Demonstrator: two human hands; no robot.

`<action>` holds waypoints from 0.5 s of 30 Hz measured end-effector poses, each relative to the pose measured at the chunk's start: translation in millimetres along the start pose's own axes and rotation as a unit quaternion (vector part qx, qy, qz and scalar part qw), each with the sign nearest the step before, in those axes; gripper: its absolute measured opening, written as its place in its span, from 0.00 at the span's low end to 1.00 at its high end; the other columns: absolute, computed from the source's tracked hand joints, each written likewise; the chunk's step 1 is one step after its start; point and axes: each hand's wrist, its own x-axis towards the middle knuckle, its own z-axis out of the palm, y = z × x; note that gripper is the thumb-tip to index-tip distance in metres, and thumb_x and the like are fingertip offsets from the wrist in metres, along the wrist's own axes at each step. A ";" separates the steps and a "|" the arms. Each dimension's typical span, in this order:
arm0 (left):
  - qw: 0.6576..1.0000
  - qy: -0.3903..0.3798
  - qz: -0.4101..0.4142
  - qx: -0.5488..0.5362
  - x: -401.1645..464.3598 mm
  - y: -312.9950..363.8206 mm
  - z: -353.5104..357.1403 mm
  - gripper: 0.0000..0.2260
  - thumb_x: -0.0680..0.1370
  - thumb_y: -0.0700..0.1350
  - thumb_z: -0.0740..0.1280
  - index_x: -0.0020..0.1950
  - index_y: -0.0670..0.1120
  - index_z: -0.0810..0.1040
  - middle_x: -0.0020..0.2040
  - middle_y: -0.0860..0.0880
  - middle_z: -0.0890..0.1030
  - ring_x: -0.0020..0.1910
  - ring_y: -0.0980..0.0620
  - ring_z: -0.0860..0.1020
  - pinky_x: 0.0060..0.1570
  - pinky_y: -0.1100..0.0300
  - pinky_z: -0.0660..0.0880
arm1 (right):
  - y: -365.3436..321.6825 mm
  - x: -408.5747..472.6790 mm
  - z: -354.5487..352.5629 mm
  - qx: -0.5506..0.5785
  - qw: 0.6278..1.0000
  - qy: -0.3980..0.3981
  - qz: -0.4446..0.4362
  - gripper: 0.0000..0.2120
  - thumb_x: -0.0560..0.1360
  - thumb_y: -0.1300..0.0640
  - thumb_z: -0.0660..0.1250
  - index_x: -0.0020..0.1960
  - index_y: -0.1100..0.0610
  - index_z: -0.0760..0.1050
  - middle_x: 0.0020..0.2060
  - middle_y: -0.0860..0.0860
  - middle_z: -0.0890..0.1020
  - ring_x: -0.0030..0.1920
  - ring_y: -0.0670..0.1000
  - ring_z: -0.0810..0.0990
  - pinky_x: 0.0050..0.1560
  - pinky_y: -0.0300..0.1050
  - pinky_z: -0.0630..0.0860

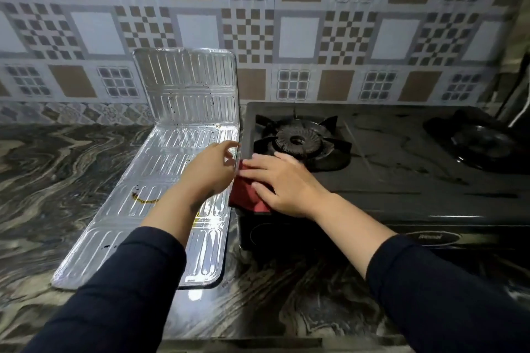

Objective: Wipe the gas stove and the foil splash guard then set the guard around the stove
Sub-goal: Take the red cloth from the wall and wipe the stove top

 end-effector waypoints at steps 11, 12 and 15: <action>0.981 0.001 0.181 0.071 36.9 44.0 25.1 0.18 0.74 0.44 0.61 0.62 0.50 0.76 0.62 0.47 0.76 0.60 0.43 0.75 0.58 0.46 0.75 | 17.6 -55.9 10.3 -0.070 0.985 0.008 0.158 0.31 0.76 0.41 0.41 0.72 0.51 0.64 0.73 0.47 0.66 0.75 0.47 0.61 0.72 0.50 0.59; 0.977 -0.001 0.200 0.067 40.2 53.4 28.0 0.18 0.74 0.44 0.60 0.62 0.50 0.76 0.62 0.47 0.75 0.61 0.42 0.75 0.58 0.45 0.74 | 27.0 -68.5 8.7 -0.075 0.980 0.008 0.185 0.31 0.75 0.40 0.40 0.73 0.50 0.63 0.74 0.46 0.65 0.75 0.46 0.60 0.72 0.49 0.58; 0.966 -0.060 0.244 0.054 47.4 79.1 39.9 0.16 0.76 0.44 0.60 0.63 0.50 0.76 0.63 0.46 0.74 0.62 0.43 0.74 0.59 0.46 0.74 | 52.4 -97.8 -2.4 -0.086 0.959 0.010 0.268 0.31 0.76 0.39 0.38 0.75 0.47 0.59 0.75 0.44 0.61 0.76 0.44 0.55 0.74 0.47 0.54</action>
